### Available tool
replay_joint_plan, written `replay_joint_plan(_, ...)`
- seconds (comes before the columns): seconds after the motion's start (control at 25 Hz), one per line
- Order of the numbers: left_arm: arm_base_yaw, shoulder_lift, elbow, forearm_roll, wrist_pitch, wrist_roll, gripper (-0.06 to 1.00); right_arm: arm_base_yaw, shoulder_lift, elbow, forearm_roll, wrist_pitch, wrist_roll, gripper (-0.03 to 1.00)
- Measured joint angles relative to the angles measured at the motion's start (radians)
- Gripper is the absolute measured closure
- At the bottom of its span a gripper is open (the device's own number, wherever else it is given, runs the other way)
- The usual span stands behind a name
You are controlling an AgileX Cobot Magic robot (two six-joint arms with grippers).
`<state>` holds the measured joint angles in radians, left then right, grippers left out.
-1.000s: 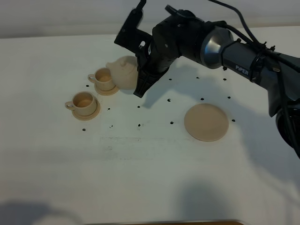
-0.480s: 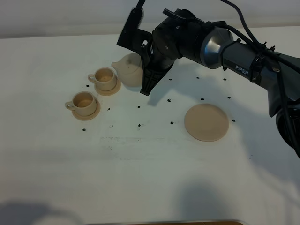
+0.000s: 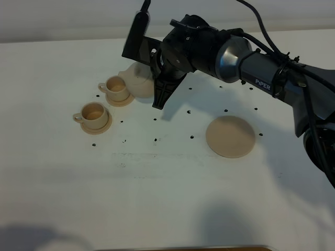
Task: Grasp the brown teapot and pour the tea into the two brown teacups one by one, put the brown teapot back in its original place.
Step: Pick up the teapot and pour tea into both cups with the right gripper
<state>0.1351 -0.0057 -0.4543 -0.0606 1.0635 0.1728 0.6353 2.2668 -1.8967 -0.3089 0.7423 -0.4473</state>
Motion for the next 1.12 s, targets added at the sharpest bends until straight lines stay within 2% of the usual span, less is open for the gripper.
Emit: replay_joint_plan(1.12, 0.0, 0.0, 0.0, 0.0, 0.0, 0.0, 0.42, 0.026, 0.025, -0.001, -0.221, -0.043, 0.023, 0.88)
